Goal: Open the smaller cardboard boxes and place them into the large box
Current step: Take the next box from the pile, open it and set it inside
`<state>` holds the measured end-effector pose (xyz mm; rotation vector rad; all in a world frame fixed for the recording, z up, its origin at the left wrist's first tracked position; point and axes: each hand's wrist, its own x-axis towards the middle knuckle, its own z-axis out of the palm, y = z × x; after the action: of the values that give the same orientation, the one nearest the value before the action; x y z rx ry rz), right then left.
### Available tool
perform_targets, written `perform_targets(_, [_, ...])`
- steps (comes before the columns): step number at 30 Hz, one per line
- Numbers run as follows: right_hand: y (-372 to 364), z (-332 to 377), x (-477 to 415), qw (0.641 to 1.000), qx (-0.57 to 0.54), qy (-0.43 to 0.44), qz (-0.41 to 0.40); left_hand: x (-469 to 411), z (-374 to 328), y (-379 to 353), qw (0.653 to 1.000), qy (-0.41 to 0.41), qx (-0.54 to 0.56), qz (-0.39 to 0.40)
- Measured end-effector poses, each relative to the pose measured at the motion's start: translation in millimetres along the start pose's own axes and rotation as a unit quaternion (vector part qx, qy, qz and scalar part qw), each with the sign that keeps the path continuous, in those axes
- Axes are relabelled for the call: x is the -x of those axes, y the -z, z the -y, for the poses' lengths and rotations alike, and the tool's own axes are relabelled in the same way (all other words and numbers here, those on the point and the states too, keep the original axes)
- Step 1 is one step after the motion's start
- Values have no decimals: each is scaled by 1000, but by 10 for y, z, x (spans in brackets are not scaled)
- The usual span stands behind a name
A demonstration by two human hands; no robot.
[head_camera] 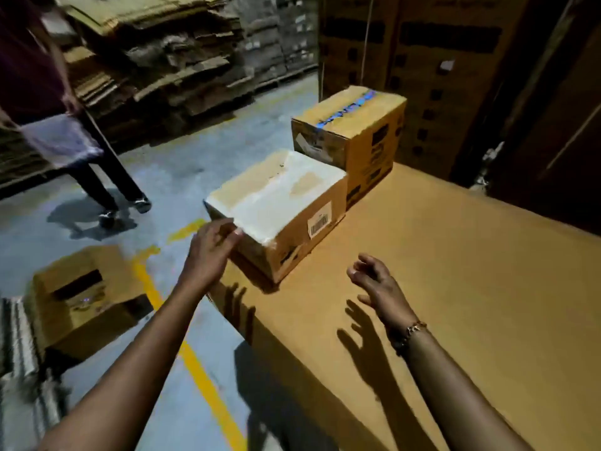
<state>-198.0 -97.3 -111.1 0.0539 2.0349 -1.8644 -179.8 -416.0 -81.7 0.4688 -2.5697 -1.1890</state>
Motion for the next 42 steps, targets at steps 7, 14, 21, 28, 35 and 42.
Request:
perform_targets(7, [-917,278,-988,997,-44,-42,-38,-1519,331,225,994,78,42,64])
perform_targets(14, [-1190,427,-1325,992,-86,-58,-76,-1829,529,112,992,62,26,104])
perform_targets(21, [-840,-218,-1559,990,-99,-79,-70,-1675,375,-69,970,74,-39,230])
perform_targets(28, [-256,-30,-387,984,-81,-92,-126,-902,-59,-543,933,112,65,335])
perform_targets(35, [573,-248,675,970,-99,-133,-176,-335,-528,-1211,876,66,40,476])
perform_targets(42, [1217,-369,1142,956,-67,-197,-208,99,-1009,-1659,850,77,0,522])
